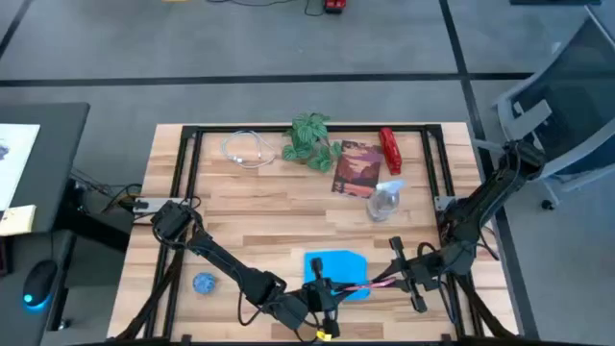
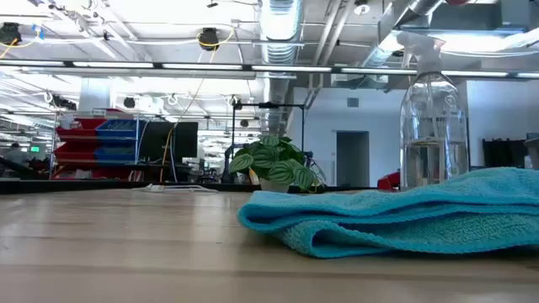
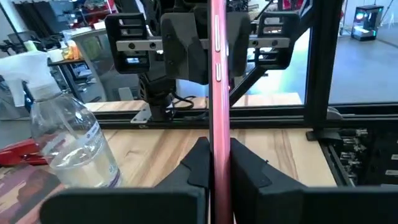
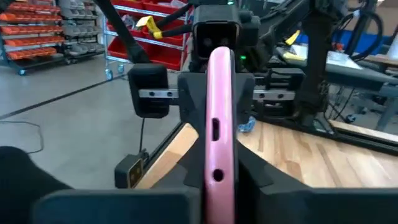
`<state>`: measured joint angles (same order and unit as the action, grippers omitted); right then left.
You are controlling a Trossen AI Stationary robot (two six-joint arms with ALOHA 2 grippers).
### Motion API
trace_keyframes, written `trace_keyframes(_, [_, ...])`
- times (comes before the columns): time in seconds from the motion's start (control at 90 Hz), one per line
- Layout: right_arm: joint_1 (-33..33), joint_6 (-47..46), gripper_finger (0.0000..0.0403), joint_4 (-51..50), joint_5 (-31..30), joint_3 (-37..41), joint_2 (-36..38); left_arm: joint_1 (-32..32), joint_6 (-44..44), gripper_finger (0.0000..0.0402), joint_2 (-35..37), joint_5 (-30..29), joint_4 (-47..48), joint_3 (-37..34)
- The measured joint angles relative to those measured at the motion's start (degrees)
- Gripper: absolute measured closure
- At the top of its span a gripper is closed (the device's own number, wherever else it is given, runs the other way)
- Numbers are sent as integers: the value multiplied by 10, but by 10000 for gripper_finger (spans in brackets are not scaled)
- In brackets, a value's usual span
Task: Apply microfiber cloth
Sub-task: Spray the back of the pink cellphone with the transparent spray bottle
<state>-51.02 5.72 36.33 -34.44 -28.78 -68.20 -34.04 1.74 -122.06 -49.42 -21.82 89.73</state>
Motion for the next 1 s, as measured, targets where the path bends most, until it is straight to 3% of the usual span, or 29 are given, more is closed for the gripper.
trace_keyframes(0.289, [59,-75,389,-282,60,-116,-11,14,66,332,0,14,80,0])
trace_keyframes(0.478, [79,-77,389,-332,83,-143,-16,34,130,312,0,45,142,0])
trace_keyframes(0.578, [86,-82,388,-335,80,-144,-16,37,133,327,0,44,161,0])
trace_keyframes(0.744, [92,-96,383,-350,83,-144,-16,36,115,389,0,41,148,0])
trace_keyframes(1.0, [92,-90,319,-396,73,-153,-2,36,173,397,-32,7,144,1])
